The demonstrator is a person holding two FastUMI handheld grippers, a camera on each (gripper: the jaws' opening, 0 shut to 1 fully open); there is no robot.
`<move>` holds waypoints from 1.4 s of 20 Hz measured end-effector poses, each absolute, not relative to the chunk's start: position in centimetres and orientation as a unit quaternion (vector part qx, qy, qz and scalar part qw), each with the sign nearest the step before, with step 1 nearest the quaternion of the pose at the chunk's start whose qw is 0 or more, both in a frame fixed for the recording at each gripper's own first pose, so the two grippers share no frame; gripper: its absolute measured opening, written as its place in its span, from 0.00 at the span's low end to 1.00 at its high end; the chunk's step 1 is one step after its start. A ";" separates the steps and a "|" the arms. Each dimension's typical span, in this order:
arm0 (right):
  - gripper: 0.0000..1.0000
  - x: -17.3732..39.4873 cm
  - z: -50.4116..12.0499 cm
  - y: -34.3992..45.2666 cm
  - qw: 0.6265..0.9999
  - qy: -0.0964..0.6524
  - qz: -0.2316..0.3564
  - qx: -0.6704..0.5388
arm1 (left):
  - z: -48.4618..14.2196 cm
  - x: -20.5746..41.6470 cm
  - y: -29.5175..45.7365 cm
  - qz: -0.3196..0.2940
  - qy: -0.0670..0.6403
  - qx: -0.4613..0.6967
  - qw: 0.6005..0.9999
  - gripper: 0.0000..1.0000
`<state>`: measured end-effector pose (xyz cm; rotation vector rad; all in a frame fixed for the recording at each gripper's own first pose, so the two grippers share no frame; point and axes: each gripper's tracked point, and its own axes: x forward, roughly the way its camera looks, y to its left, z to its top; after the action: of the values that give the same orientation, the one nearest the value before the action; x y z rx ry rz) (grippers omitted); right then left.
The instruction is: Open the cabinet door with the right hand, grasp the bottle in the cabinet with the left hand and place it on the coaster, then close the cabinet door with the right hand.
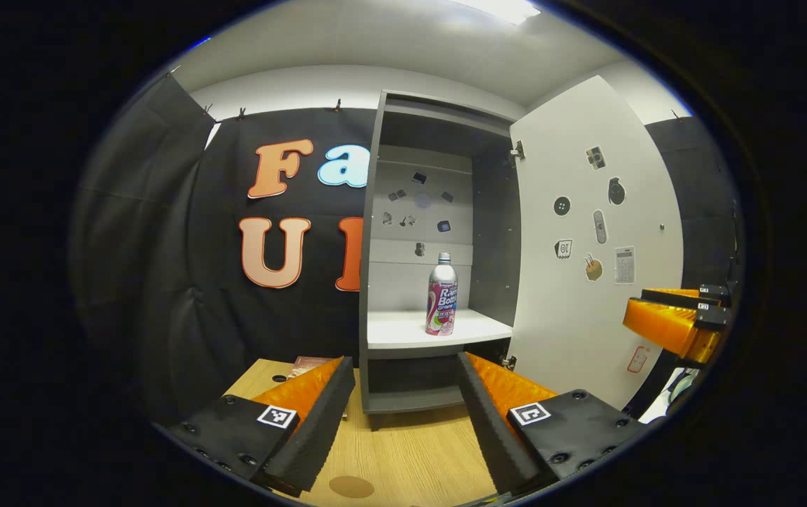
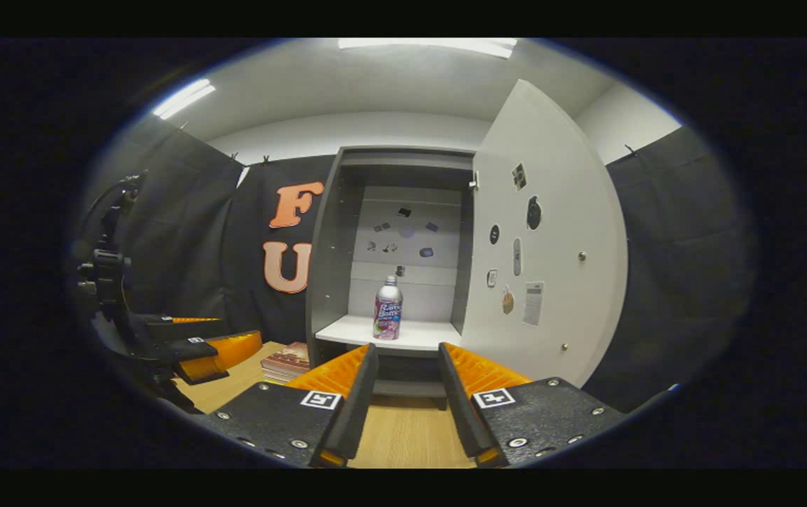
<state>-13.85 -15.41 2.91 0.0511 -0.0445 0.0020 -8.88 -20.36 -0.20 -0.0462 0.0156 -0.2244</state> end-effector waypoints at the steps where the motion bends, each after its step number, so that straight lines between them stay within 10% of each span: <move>1: 0.57 -13.1 2.9 -15.2 0.999 -0.025 0.001 0.024 | -0.1 -7.8 -20.6 -0.118 0.005 -0.025 0.993 0.95; 8: 0.90 -6.1 3.3 -15.2 0.998 -0.043 -0.046 0.010 | 0.5 1.7 -23.9 -0.180 -0.013 -0.030 0.983 0.94; 28: 0.95 1.0 -0.8 -17.5 0.997 -0.005 -0.064 0.041 | 0.0 19.1 -34.8 -0.220 -0.034 -0.013 0.975 0.94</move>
<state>1.04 -17.49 -0.76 0.0816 -0.0092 -0.1274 19.13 -34.81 0.03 -0.0269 -0.0678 -0.4440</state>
